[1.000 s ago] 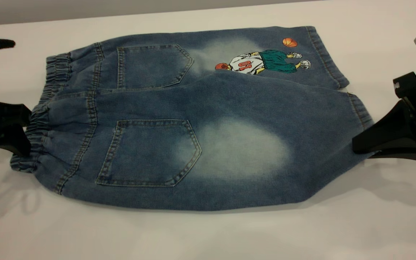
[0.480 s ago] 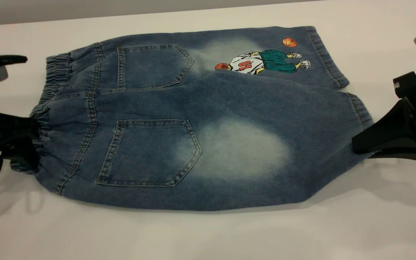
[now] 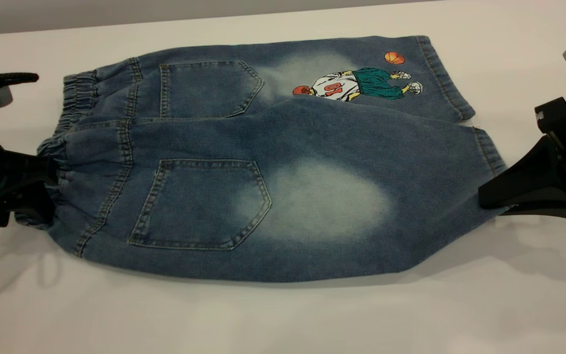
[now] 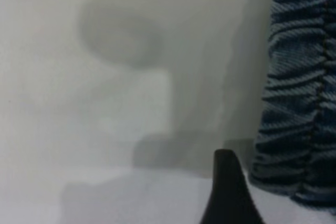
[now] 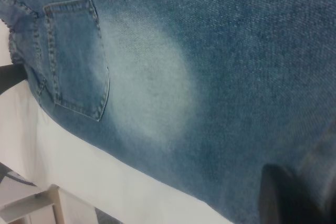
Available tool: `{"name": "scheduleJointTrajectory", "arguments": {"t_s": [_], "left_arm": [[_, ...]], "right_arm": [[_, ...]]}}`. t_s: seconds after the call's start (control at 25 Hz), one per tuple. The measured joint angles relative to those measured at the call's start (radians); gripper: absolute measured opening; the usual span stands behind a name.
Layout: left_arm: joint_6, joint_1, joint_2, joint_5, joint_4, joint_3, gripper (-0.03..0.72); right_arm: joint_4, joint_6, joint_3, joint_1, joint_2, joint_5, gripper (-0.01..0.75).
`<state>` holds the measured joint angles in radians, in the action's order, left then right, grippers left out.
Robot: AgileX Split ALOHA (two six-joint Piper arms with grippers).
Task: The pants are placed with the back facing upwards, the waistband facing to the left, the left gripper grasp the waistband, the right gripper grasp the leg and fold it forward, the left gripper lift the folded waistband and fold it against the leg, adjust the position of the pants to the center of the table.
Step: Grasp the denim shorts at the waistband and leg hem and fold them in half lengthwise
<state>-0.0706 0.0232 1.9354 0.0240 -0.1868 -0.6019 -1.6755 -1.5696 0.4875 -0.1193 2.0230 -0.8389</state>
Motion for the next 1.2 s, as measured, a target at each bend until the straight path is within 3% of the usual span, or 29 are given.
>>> {"name": "scheduleJointTrajectory", "arguments": {"t_s": [0.6,1.2], "left_arm": [[0.007,0.000,-0.003,0.010,-0.001,0.000,0.057],[0.000,0.000,-0.248,0.203,-0.001,0.000,0.036]], "right_arm": [[0.000,0.000,0.000,0.000,0.000,-0.001,0.014],[0.000,0.000,-0.001,0.000,-0.016,-0.070,0.014]]}}
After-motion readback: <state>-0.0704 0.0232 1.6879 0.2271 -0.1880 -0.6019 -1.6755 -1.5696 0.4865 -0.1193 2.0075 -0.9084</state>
